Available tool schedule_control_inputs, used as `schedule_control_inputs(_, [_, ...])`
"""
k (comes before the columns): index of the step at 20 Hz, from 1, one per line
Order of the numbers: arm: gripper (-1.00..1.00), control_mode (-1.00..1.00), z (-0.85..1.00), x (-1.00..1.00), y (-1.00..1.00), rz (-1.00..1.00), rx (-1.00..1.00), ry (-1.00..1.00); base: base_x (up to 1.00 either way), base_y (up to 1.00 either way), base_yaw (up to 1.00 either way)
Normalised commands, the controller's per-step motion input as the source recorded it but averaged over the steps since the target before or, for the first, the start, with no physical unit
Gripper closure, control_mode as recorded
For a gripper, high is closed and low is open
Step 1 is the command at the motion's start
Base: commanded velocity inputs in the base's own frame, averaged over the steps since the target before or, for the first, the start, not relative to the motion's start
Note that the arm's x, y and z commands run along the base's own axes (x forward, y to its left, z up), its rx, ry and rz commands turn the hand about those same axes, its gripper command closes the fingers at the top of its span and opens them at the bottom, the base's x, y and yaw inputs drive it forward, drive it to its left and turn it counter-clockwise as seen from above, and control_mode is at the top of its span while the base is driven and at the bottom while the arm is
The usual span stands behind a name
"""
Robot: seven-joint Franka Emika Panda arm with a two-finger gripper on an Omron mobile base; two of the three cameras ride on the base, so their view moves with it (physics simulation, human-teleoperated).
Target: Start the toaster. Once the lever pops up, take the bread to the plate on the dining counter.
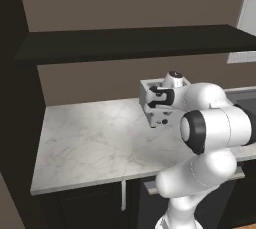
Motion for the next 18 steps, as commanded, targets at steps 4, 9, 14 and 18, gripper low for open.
schedule_control_inputs(4, [-1.00, -1.00, -0.03, 0.10, 0.00, 0.00, 0.00, 0.00, 0.00, 0.00, 0.00])
schedule_control_inputs(9, [-1.00, -1.00, -0.01, 0.02, 0.00, 0.00, 0.00, 0.00, 0.00, 0.00, 0.00])
schedule_control_inputs(14, [-1.00, -1.00, -0.06, 0.00, 0.00, 0.00, 0.00, 0.00, 0.00, 0.00, 0.00])
schedule_control_inputs(18, [-1.00, -1.00, -0.09, 0.00, 0.00, 0.00, 0.00, -0.03, 0.00, 0.00, 0.00])
